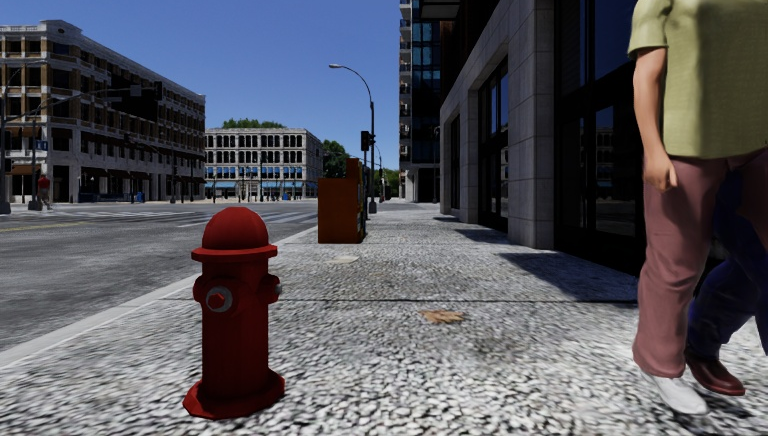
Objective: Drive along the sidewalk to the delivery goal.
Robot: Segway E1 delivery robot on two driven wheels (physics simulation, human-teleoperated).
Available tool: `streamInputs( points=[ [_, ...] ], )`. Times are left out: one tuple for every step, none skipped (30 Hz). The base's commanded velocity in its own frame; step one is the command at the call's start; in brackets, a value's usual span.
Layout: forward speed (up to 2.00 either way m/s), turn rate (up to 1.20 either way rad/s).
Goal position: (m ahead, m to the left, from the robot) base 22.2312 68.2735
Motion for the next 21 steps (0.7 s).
streamInputs(
  points=[
    [0.00,0.00],
    [0.00,0.00],
    [0.00,0.00],
    [0.00,0.00],
    [0.00,0.00],
    [0.00,0.00],
    [0.00,0.00],
    [0.00,0.00],
    [0.00,0.00],
    [0.00,0.00],
    [0.00,0.00],
    [0.00,0.00],
    [0.00,0.00],
    [0.00,0.00],
    [0.00,0.00],
    [0.00,0.00],
    [0.00,0.00],
    [0.00,0.00],
    [0.00,0.00],
    [0.00,0.00],
    [0.00,0.00]
  ],
)
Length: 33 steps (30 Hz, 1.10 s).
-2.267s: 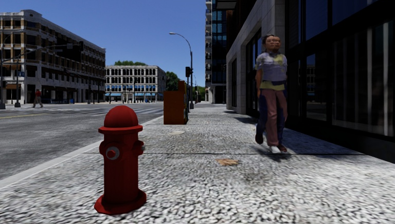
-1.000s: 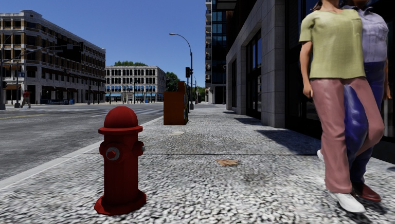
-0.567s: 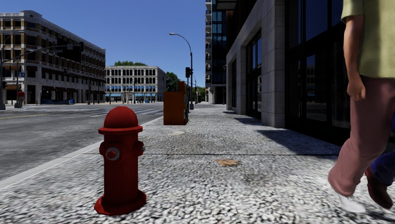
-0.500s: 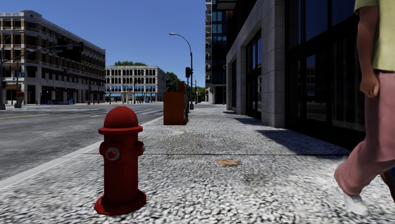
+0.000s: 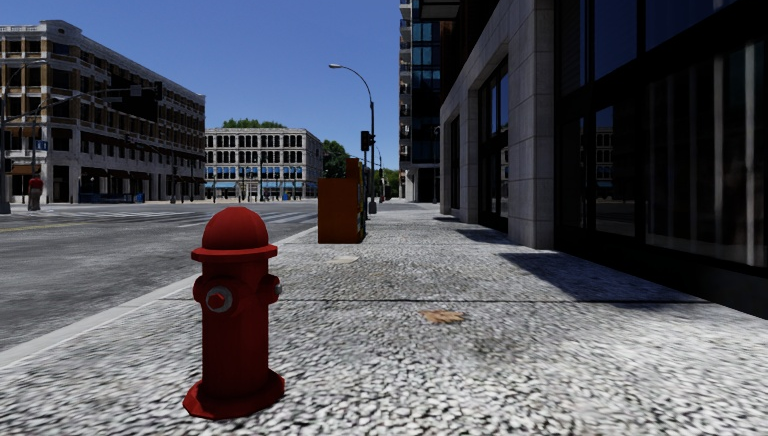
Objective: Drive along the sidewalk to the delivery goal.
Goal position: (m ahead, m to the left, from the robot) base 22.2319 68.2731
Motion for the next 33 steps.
streamInputs(
  points=[
    [0.00,0.00],
    [0.00,0.00],
    [0.00,0.00],
    [0.00,0.00],
    [0.00,0.00],
    [0.00,0.00],
    [0.00,0.00],
    [0.00,0.00],
    [0.00,0.00],
    [0.00,0.00],
    [0.00,0.00],
    [0.00,0.00],
    [0.00,0.00],
    [0.00,0.00],
    [0.00,0.00],
    [0.00,0.00],
    [0.00,0.00],
    [0.00,0.00],
    [0.00,0.00],
    [0.00,0.00],
    [0.00,0.00],
    [0.00,0.00],
    [0.00,0.00],
    [0.00,0.00],
    [0.00,0.00],
    [0.00,0.00],
    [0.00,0.00],
    [0.00,0.00],
    [0.00,0.00],
    [0.00,0.00],
    [0.00,0.00],
    [0.00,0.00],
    [0.00,0.00]
  ],
)
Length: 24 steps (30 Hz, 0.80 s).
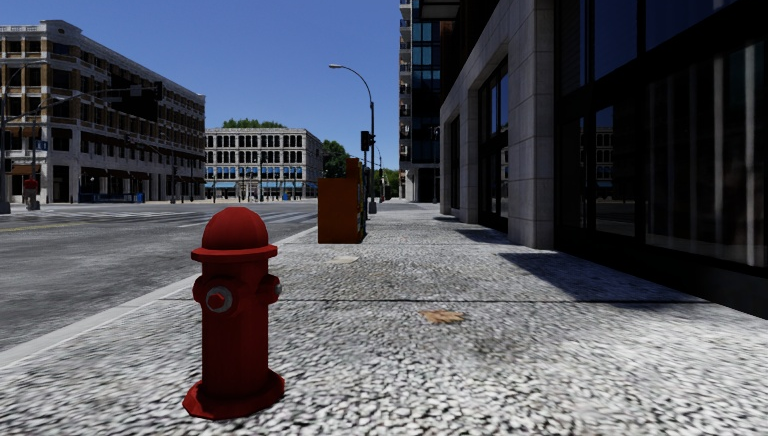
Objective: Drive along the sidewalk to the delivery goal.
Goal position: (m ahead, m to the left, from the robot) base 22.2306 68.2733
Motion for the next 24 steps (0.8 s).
streamInputs(
  points=[
    [0.00,0.00],
    [0.00,0.00],
    [0.00,-0.03],
    [0.00,-0.15],
    [0.00,-0.15],
    [0.00,-0.26],
    [0.00,-0.34],
    [0.00,-0.42],
    [0.00,-0.42],
    [0.01,-0.44],
    [0.06,-0.45],
    [0.08,-0.46],
    [0.09,-0.47],
    [0.09,-0.47],
    [0.10,-0.53],
    [0.11,-0.55],
    [0.11,-0.55],
    [0.12,-0.55],
    [0.12,-0.55],
    [0.12,-0.55],
    [0.12,-0.55],
    [0.16,-0.55],
    [0.19,-0.55],
    [0.19,-0.55]
  ],
)
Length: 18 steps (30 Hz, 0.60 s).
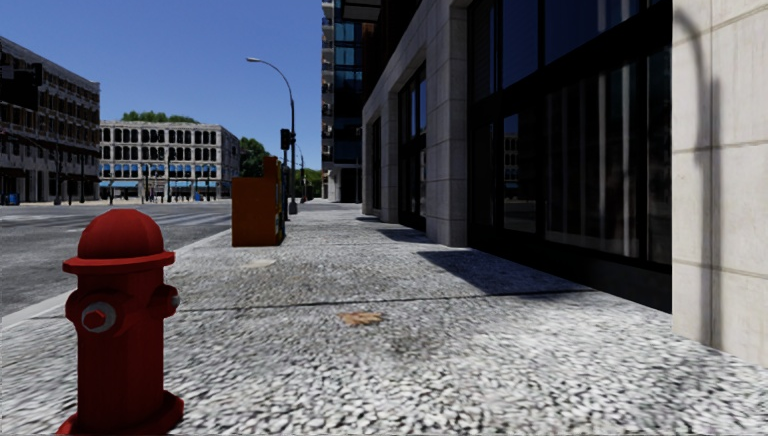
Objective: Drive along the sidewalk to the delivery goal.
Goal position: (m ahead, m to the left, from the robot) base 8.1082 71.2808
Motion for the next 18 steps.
streamInputs(
  points=[
    [0.20,-0.55],
    [0.20,-0.55],
    [0.21,-0.55],
    [0.21,-0.55],
    [0.21,-0.55],
    [0.21,-0.55],
    [0.23,-0.55],
    [0.26,-0.55],
    [0.26,-0.55],
    [0.29,-0.55],
    [0.30,-0.55],
    [0.32,-0.55],
    [0.32,-0.55],
    [0.32,-0.55],
    [0.33,-0.55],
    [0.34,-0.55],
    [0.36,-0.48],
    [0.36,-0.48]
  ],
)
